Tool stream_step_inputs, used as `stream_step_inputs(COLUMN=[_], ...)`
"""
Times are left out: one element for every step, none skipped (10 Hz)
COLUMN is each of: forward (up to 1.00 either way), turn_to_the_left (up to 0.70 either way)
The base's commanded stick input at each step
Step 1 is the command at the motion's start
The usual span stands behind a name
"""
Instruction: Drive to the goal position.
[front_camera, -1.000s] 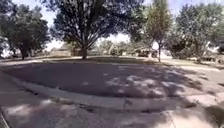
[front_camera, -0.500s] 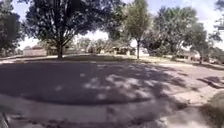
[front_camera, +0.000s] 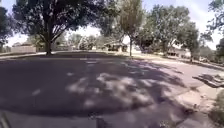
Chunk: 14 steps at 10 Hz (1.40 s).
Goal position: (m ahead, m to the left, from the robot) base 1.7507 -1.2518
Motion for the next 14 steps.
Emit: stream_step_inputs(forward=[0.69,0.69,0.69,0.69,0.69,0.69,0.69,0.69,0.69,0.69,0.69,0.69,0.69,0.69], turn_to_the_left=[0.03,0.03,0.03,0.03,0.03,0.03,0.03,0.03,0.03,0.03,0.03,0.03,0.03,0.03])
